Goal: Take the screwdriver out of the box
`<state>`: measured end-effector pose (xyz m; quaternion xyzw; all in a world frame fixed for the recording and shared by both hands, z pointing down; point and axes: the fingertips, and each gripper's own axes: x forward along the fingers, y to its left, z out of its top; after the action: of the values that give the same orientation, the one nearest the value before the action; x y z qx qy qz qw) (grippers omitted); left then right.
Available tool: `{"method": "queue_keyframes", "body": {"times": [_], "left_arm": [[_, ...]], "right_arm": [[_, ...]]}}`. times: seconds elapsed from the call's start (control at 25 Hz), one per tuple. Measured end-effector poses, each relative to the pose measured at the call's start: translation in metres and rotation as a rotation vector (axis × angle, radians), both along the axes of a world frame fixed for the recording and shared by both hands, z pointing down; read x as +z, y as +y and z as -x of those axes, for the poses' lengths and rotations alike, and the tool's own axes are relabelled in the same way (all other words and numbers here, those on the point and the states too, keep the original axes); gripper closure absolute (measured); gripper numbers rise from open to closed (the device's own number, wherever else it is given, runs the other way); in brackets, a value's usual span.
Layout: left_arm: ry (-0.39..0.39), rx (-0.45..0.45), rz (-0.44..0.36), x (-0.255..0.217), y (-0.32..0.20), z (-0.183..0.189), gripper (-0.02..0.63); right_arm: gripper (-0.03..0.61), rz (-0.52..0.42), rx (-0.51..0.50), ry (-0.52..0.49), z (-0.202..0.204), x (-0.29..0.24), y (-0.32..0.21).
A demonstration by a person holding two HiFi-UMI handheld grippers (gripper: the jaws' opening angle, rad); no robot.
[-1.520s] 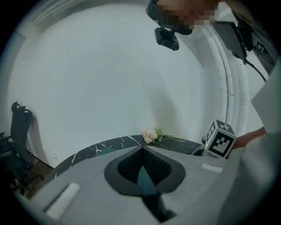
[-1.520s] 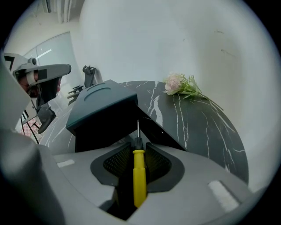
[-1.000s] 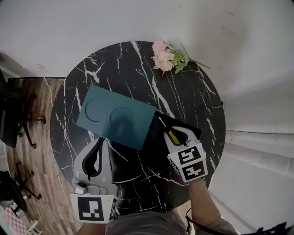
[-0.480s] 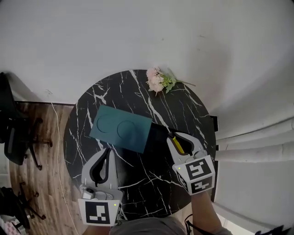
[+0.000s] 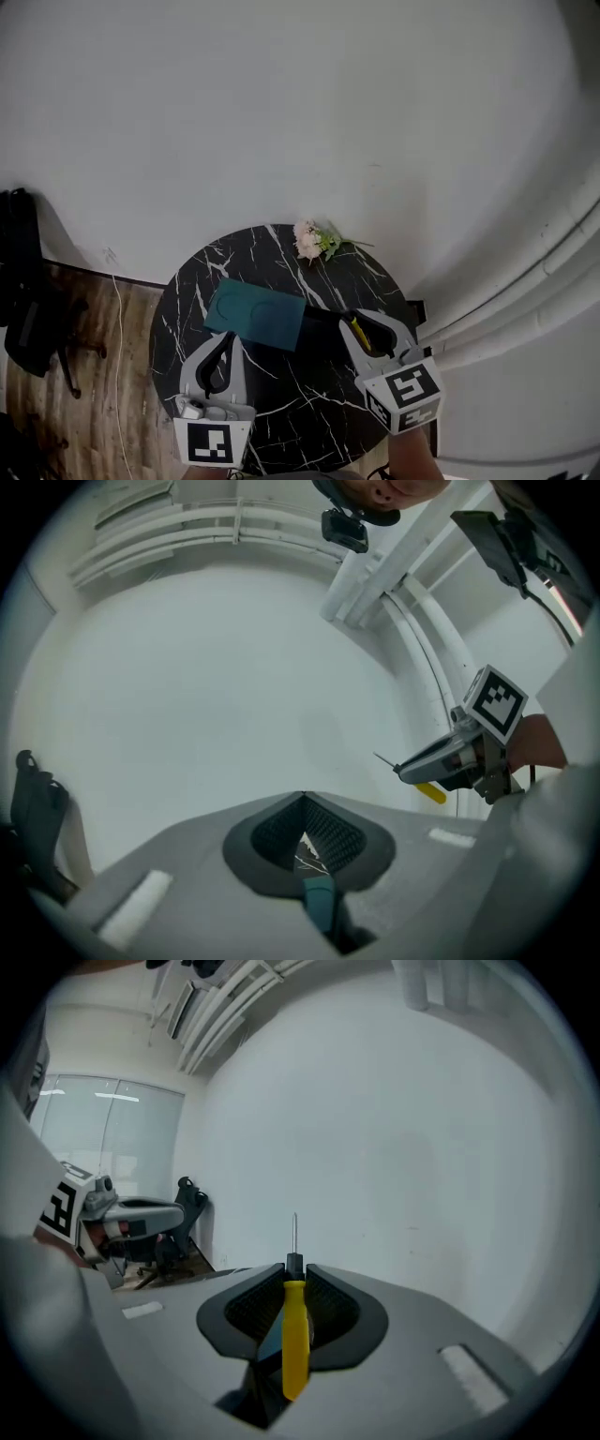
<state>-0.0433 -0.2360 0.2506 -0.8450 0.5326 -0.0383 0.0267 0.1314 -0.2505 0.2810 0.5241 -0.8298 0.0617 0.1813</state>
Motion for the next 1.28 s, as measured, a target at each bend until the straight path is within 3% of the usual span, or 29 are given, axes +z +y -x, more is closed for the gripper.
{"method": "queue_keyframes", "body": {"times": [0.28,0.6,0.84,1.28], "left_arm": [[0.030,0.022,-0.088,-0.028,0.012,0.009,0.613],[0.049,0.003,-0.072,-0.026,0.034,0.009,0.613],[0.030,-0.057,-0.011,0.000,0.063,-0.002,0.613],[-0.024,-0.105,0.118,0.049,0.085,0.000,0.612]], "right_arm": [[0.483,-0.117,-0.028,-0.008,0.022,-0.052,0.022],[0.482,-0.083,-0.106,0.019,0.043,-0.032,0.039],[0.483,-0.044,-0.225,0.021,0.052,0.001,0.059],[0.482,0.085,-0.300,0.018,0.056,0.089,0.080]]}}
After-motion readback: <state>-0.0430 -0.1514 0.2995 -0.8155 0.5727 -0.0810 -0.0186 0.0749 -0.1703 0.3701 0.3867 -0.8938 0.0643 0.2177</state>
